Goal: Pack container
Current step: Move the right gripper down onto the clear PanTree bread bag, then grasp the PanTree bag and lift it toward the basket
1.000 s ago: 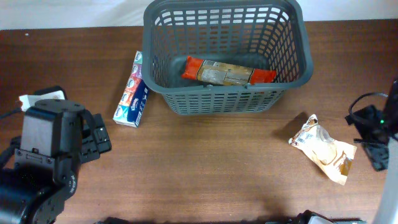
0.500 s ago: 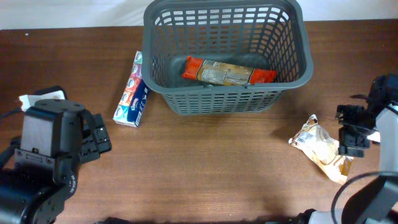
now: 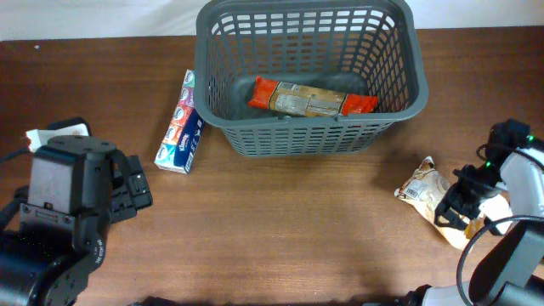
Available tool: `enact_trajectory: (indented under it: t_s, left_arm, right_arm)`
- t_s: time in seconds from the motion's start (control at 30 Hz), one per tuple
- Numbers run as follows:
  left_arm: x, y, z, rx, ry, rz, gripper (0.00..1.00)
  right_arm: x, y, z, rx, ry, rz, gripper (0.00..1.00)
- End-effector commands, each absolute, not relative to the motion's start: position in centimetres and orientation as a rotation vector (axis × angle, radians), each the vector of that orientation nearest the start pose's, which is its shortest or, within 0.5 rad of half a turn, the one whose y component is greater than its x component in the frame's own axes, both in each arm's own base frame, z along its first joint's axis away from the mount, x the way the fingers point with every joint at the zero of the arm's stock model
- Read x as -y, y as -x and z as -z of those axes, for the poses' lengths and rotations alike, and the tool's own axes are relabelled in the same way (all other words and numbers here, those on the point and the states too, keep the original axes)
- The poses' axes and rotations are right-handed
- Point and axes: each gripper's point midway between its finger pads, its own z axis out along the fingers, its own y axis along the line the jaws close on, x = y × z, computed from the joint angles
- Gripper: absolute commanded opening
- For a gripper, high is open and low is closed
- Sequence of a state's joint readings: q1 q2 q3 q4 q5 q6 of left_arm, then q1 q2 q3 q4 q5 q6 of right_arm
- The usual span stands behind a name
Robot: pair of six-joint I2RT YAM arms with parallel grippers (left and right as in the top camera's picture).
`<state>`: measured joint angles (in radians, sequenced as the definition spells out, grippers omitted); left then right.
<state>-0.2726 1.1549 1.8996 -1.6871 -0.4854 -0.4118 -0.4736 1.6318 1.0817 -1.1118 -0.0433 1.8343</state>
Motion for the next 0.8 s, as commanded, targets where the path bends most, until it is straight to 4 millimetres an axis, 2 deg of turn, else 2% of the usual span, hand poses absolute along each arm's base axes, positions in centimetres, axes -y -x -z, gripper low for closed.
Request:
enact_trajectory:
  t_s: [0.0,0.1,0.27,0.4,0.6,0.63,0.73,0.77]
  left_arm:
    - [-2.8,-20.1,-38.2,-2.361,0.37,-0.296,1.0]
    - [-2.8,-20.1,-38.2,-2.361,0.37,-0.296,1.0]
    - [-2.8,-20.1,-38.2,-2.361,0.37,-0.296,1.0]
    - [-2.8,-20.1,-38.2,-2.361,0.37,-0.296,1.0]
    - [-2.8,-20.1,-38.2,-2.361,0.37,-0.296,0.99]
    - [-2.8,-20.1,-38.2,-2.361,0.37,-0.296,1.0]
    - [-2.8,-20.1,-38.2,-2.361,0.37,-0.296,0.99]
    - [-2.8,-20.1,-38.2,-2.361,0.37,-0.296,1.0]
  right_arm:
    - [11.9,-21.9,-3.6,1.313,2.789,-0.115,0.99]
    - [12.0,-21.7,-2.3,1.356,2.79,-0.113,0.99]
    - [12.3,-22.2,-1.3,1.443,2.782,-0.083,0.99]
    - [12.2,-22.0,-0.8,1.441,2.768,-0.095,0.99]
    - [11.7,-21.3,0.9,1.423,2.704,-0.159,0.99]
    - [11.7,-21.1,1.2,1.42,2.692,-0.169,0.95]
    - [11.5,-21.0,1.5,1.45,2.656,-0.175,0.58]
    - [11.5,-21.0,1.5,1.473,2.646,-0.171,0.39]
